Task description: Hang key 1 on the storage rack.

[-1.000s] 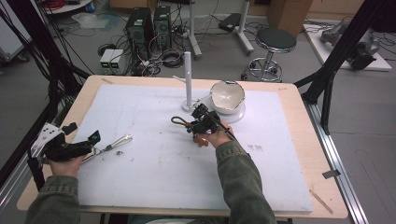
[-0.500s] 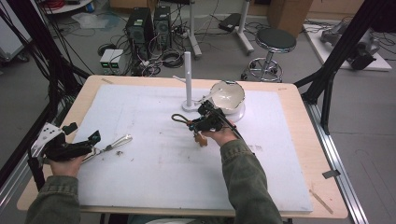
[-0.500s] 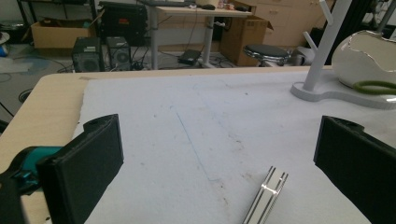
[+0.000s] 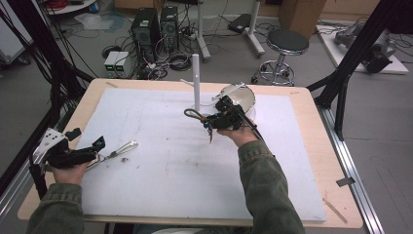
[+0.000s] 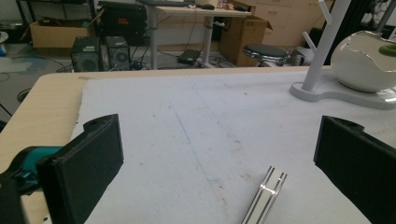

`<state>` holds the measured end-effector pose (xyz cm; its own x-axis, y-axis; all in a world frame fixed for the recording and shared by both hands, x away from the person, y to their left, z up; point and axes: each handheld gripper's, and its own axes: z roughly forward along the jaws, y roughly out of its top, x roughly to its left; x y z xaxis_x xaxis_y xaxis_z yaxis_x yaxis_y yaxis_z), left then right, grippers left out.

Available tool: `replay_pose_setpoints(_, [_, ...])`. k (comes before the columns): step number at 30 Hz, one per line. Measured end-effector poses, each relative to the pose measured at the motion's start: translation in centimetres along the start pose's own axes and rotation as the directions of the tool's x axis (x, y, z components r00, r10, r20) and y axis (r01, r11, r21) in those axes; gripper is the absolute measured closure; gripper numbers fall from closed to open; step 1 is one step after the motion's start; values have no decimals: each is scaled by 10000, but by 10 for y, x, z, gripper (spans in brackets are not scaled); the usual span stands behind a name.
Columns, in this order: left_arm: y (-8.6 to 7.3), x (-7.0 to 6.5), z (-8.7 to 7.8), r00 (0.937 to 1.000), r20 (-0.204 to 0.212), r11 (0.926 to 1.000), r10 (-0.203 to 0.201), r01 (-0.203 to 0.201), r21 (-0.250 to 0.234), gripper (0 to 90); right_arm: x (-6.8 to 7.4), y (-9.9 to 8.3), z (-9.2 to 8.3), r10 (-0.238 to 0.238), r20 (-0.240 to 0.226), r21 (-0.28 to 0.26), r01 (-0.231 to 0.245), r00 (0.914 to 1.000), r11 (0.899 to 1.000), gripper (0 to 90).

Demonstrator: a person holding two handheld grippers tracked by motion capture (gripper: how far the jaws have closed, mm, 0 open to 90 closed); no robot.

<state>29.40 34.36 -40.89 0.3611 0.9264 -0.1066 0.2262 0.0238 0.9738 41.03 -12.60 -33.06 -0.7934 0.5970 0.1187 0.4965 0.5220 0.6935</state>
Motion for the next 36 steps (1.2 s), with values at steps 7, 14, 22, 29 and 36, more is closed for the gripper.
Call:
replay_pose_setpoints(7, [0,0,0,10000,8,10000,-3,3,-7,17,1,6,-11,-84,73,-171,85,9999,9998,728])
replay_pose_setpoints(14, [0,0,1,10000,13,10000,-1,1,-9,18,-1,12,-20,-164,224,-401,173,9996,9990,728])
replay_pose_setpoints(22, [0,1,0,10000,-22,10000,-32,32,-21,18,-3,23,-30,-240,458,-701,272,9987,9972,728])
replay_pose_setpoints(29, [0,1,0,10000,-19,10000,-18,17,-24,18,-4,34,-38,-278,551,-736,319,9981,9968,728])
replay_pose_setpoints(36, [0,3,0,9999,-110,10000,-54,54,-30,18,-8,46,-46,-357,620,-868,410,9974,9954,728])
